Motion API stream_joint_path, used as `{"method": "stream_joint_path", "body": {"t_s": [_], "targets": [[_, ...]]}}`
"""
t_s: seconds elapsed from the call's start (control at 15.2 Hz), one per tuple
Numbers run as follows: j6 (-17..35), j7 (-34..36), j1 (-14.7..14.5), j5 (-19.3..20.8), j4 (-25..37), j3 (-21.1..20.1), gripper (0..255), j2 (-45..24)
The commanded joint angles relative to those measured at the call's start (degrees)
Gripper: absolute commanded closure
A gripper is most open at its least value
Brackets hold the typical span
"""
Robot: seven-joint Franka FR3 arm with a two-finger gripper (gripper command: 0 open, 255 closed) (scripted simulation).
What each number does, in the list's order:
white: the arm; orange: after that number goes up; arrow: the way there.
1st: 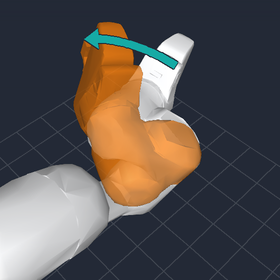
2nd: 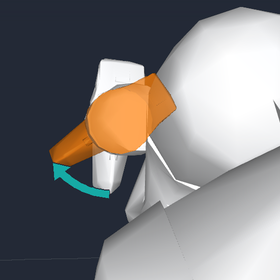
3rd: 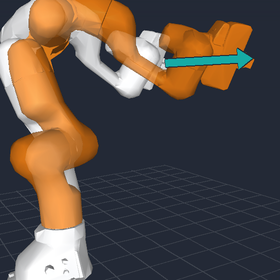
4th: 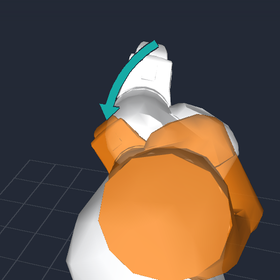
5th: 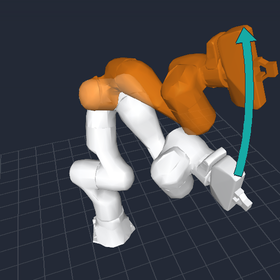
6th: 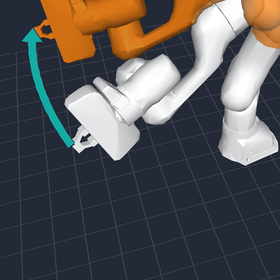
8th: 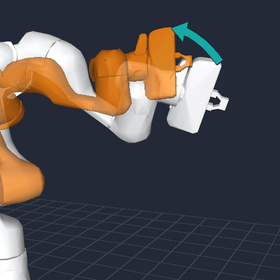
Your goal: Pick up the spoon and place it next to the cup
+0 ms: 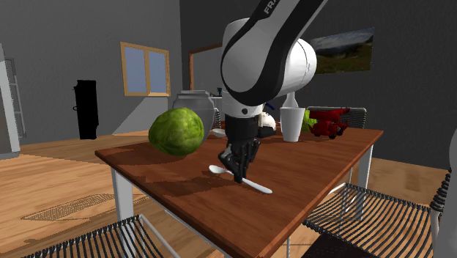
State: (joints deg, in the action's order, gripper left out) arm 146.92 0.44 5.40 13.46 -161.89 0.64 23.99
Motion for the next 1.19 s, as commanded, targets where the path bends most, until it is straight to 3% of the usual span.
{"method": "stream_joint_path", "body": {"t_s": [0.0,0.33,1.12], "targets": [[0.00,-0.01,0.07,0.04,-0.05,0.07,255,-0.06],[0.01,0.03,0.05,0.03,-0.06,0.03,255,-0.06],[-12.15,-2.48,-1.41,-2.40,4.57,0.53,255,7.54]]}}
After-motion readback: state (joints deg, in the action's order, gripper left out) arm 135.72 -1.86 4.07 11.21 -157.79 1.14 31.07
